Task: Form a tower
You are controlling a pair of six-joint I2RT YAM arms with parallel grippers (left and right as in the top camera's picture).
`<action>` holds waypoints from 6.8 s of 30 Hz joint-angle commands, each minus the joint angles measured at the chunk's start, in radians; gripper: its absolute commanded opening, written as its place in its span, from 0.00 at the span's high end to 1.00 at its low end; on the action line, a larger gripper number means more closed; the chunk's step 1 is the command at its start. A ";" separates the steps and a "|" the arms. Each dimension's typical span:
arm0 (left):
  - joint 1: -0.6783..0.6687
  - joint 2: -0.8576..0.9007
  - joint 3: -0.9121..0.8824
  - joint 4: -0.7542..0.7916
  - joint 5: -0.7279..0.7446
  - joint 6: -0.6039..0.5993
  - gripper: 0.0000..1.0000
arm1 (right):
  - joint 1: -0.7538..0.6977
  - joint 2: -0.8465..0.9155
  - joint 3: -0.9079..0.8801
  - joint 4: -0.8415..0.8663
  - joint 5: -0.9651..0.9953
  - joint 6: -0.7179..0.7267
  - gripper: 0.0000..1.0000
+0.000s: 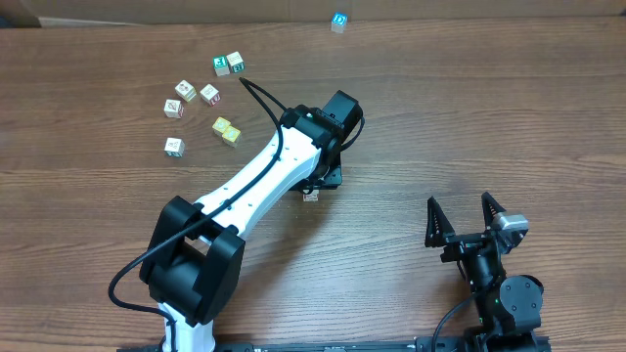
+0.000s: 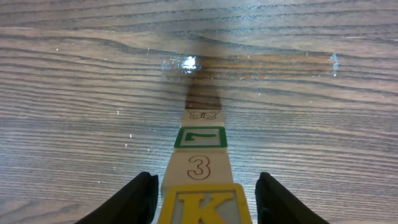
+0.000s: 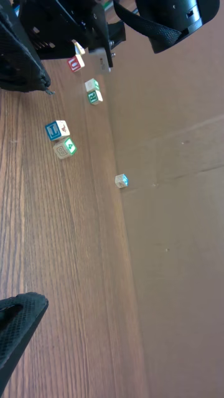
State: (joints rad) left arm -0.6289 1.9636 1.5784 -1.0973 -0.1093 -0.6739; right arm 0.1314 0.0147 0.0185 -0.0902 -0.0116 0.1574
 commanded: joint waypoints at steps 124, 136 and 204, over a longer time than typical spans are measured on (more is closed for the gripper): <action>0.551 0.003 0.022 0.134 -0.127 0.075 0.01 | -0.003 -0.012 -0.010 0.006 0.000 0.005 0.00; 0.550 0.003 0.022 0.134 -0.127 0.076 0.01 | -0.003 -0.012 -0.010 0.006 0.000 0.005 0.00; 0.551 -0.748 -0.765 1.107 0.146 0.389 0.00 | -0.003 -0.012 -0.010 0.006 0.000 0.005 0.00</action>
State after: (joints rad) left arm -0.0769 1.2701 0.8814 -0.0433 -0.0410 -0.3782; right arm 0.1314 0.0147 0.0185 -0.0898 -0.0116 0.1577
